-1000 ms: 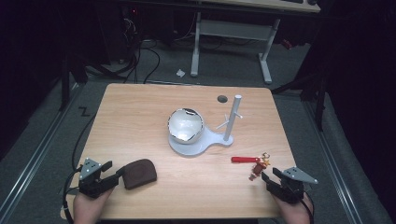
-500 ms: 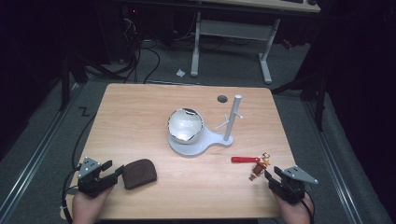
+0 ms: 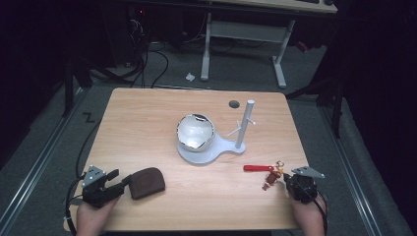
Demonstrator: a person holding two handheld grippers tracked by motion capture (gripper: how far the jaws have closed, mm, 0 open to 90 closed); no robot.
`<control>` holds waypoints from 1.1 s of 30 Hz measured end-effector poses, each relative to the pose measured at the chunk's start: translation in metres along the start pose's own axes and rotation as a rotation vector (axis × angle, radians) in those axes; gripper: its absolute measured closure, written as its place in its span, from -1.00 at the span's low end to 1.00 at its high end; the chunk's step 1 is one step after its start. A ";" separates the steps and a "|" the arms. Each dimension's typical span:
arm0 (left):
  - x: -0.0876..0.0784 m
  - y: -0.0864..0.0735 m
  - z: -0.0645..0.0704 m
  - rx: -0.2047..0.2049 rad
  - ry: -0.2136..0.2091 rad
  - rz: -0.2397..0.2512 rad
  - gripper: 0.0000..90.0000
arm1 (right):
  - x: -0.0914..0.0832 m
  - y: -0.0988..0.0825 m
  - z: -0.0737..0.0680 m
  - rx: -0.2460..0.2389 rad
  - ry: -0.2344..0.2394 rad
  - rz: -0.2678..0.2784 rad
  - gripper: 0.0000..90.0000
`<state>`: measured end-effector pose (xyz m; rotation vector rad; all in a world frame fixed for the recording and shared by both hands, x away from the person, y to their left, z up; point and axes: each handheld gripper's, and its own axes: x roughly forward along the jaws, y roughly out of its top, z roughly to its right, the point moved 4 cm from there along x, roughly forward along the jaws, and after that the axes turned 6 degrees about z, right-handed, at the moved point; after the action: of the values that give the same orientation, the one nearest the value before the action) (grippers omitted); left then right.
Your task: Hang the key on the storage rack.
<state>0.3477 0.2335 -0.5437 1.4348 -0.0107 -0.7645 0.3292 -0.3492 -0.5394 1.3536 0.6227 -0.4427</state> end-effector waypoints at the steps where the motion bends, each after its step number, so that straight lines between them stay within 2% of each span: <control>1: 0.000 0.000 0.000 0.000 0.000 0.000 -0.08 | 0.004 0.000 0.001 -0.001 0.002 -0.011 1.00; 2: 0.000 0.000 0.000 -0.002 0.000 0.000 -0.08 | 0.004 0.000 0.001 -0.001 0.002 -0.011 1.00; 3: 0.000 0.000 -0.001 -0.005 -0.001 0.001 -0.08 | 0.008 0.001 0.002 -0.011 0.002 -0.020 1.00; 4: 0.000 0.000 -0.001 -0.008 -0.001 0.001 -0.08 | 0.016 0.001 0.004 0.000 0.002 -0.044 1.00; 8: -0.001 -0.001 -0.001 -0.014 -0.004 0.001 -0.08 | 0.022 0.006 0.006 -0.024 0.013 -0.031 1.00; 9: -0.001 -0.001 -0.002 -0.018 -0.005 0.000 -0.08 | 0.024 0.008 0.003 -0.020 0.020 -0.037 1.00; 10: -0.002 -0.001 -0.003 -0.023 -0.004 0.003 -0.08 | 0.028 0.012 -0.003 -0.038 0.039 -0.041 1.00; 12: -0.002 -0.001 -0.003 -0.026 -0.005 0.003 -0.08 | 0.030 0.014 -0.006 -0.054 0.050 -0.040 1.00; 13: -0.002 -0.002 -0.003 -0.028 -0.005 0.003 -0.08 | 0.033 0.017 -0.014 -0.070 0.087 -0.039 1.00; 15: -0.001 -0.002 -0.003 -0.029 -0.005 0.002 -0.08 | 0.034 0.019 -0.017 -0.086 0.096 -0.035 1.00; 16: -0.001 -0.002 -0.003 -0.031 -0.007 0.001 -0.08 | 0.036 0.022 -0.025 -0.103 0.127 -0.034 1.00; 17: -0.001 -0.002 -0.003 -0.032 -0.008 0.001 -0.08 | 0.036 0.022 -0.025 -0.103 0.127 -0.034 1.00; 19: -0.001 -0.002 -0.002 -0.027 -0.011 0.000 -0.08 | 0.038 0.024 -0.038 -0.122 0.162 -0.029 1.00; 20: -0.001 -0.002 -0.002 -0.027 -0.011 0.000 -0.08 | 0.038 0.024 -0.038 -0.122 0.162 -0.029 1.00; 21: -0.002 -0.002 -0.002 -0.027 -0.012 0.002 -0.08 | 0.037 0.026 -0.042 -0.149 0.149 -0.027 1.00; 25: -0.002 -0.002 -0.002 -0.022 -0.011 0.001 -0.08 | 0.023 0.033 -0.043 -0.142 0.150 0.016 1.00; 27: -0.001 -0.002 -0.002 -0.020 -0.013 -0.003 -0.08 | 0.005 0.039 -0.051 -0.133 0.187 0.065 1.00; 28: -0.001 -0.002 -0.002 -0.020 -0.013 -0.003 -0.08 | 0.005 0.039 -0.051 -0.133 0.187 0.065 1.00; 31: 0.000 -0.002 -0.001 -0.017 -0.014 -0.003 -0.08 | -0.004 0.038 -0.070 -0.148 0.242 0.082 1.00; 32: 0.000 -0.002 0.000 -0.015 -0.015 -0.003 -0.08 | -0.004 0.036 -0.078 -0.152 0.262 0.077 1.00; 33: 0.000 -0.001 0.000 -0.011 -0.015 -0.004 -0.08 | -0.001 0.030 -0.092 -0.168 0.292 0.053 1.00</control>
<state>0.3470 0.2331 -0.5450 1.4186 -0.0156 -0.7777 0.3323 -0.2537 -0.5250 1.2799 0.8426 -0.1453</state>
